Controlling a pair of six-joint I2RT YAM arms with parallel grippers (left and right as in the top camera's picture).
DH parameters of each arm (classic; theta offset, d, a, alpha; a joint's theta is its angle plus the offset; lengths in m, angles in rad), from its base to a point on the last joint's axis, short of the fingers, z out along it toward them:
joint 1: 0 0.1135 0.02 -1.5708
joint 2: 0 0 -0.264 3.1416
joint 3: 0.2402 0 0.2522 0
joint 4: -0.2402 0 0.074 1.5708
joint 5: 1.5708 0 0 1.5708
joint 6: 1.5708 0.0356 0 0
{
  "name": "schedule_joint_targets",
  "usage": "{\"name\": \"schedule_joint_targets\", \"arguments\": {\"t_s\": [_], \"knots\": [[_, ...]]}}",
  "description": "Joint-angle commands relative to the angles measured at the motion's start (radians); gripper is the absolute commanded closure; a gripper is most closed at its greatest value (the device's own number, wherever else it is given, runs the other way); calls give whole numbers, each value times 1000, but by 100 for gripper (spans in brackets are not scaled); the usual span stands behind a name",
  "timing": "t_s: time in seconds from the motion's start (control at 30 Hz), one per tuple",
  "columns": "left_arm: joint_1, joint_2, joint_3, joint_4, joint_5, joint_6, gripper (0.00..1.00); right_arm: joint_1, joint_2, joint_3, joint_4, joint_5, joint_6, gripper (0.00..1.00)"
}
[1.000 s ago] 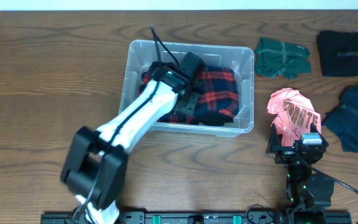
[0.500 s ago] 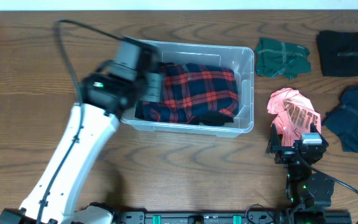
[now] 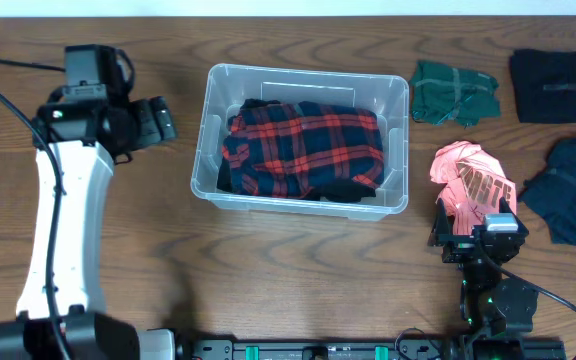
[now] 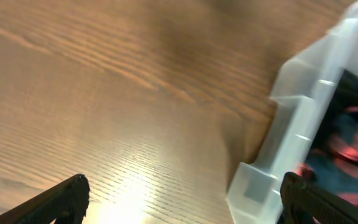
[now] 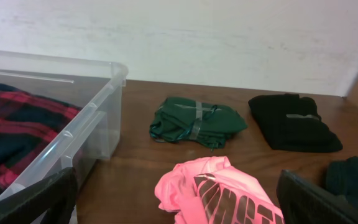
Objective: Pack container
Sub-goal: 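Release the plaid shirt and retract the left gripper to the left side, then grasp the pink printed shirt with the right gripper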
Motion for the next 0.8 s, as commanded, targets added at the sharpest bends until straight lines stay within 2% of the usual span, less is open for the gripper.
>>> {"name": "schedule_joint_targets", "arguments": {"t_s": [0.0,0.07,0.2,0.33,0.43,0.63,0.77], "knots": [[54,61,-8,-2,115,6,2,-7,-6,-2,27,-8,-12,1],[80,99,-8,-2,146,6,2,-7,-6,-2,77,-11,37,1],[117,184,-8,-2,146,6,2,-10,-3,24,177,-11,260,1],[130,250,-8,-3,145,6,2,-21,65,135,146,-10,311,1],[130,277,-9,-2,142,6,2,-37,202,272,28,-10,302,1],[130,282,-9,-2,142,6,2,-90,604,598,-173,-17,287,1],[130,282,-9,-2,142,6,2,-101,863,827,-312,-86,192,1]]}}
